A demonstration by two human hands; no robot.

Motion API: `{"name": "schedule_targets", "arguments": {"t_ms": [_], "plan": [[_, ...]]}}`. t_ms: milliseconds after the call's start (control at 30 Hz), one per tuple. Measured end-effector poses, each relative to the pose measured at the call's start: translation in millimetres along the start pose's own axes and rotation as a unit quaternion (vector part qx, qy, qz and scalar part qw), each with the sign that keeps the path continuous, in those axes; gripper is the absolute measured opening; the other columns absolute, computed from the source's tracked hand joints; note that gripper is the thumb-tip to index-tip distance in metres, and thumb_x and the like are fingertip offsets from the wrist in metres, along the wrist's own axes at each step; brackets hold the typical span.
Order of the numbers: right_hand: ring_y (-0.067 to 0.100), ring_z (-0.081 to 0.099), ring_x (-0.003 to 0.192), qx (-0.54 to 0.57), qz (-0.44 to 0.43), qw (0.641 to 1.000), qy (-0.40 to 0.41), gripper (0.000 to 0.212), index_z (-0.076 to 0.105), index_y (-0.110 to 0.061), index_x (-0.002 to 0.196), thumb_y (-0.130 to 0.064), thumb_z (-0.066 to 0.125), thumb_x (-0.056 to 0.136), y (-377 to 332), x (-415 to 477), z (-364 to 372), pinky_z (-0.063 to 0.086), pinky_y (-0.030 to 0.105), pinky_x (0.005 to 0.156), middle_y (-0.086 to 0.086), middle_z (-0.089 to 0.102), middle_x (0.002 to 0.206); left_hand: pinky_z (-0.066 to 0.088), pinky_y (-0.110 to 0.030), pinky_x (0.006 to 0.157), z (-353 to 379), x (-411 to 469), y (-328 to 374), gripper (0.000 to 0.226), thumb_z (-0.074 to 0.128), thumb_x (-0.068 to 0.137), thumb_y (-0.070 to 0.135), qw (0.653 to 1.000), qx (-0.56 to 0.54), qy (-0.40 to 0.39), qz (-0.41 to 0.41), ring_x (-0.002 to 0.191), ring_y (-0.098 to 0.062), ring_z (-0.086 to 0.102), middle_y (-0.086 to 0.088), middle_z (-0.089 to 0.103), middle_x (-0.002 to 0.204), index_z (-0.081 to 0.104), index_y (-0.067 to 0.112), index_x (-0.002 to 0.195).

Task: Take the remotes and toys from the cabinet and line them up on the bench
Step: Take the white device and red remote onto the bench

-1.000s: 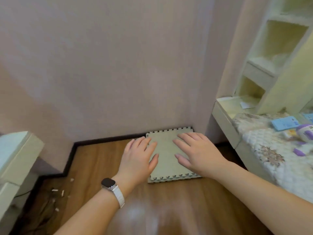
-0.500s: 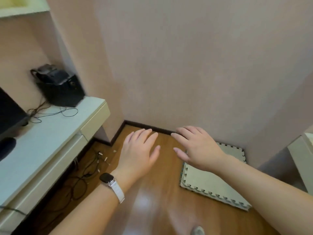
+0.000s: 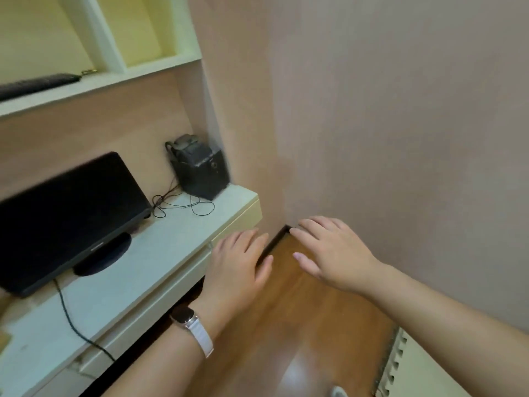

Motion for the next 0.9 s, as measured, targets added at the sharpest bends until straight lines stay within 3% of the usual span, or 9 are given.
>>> {"name": "schedule_targets", "arguments": {"t_ms": [367,700,900], "plan": [[0.030,0.058,0.111,0.017,-0.064,0.997,0.045,0.049,0.061,-0.014,0.122,-0.048,0.044,0.092,110,125,12,0.047,0.041,0.091,0.008,0.064,0.119,0.038,-0.037,0.098,18,139,-17,0.038,0.055,0.089,0.038,0.997,0.064,0.031,-0.027,0.116,-0.025,0.054,-0.003,0.063,0.124,0.064,0.018,0.120],[0.026,0.056,0.116,0.036,-0.101,0.993,0.055,0.047,0.061,-0.017,0.123,-0.048,0.042,0.094,103,236,23,0.045,0.039,0.095,0.004,0.064,0.123,0.039,-0.039,0.101,19,185,-105,0.043,0.047,0.091,0.042,0.990,0.103,0.023,-0.098,0.120,-0.022,0.054,0.000,0.062,0.127,0.062,0.022,0.125],[0.028,0.057,0.112,0.012,-0.105,0.991,0.078,0.046,0.064,-0.015,0.120,-0.047,0.043,0.092,90,312,42,0.046,0.038,0.091,0.006,0.065,0.120,0.036,-0.037,0.103,36,227,-182,0.041,0.055,0.090,0.038,0.992,0.080,0.050,-0.086,0.122,-0.019,0.052,0.002,0.061,0.129,0.061,0.022,0.127]]}}
Point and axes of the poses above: each hand's wrist, its own x-axis towards the middle knuckle, its own z-axis out of the palm, y = z × x, the point moved 10 cm from there along x, towards the middle knuckle
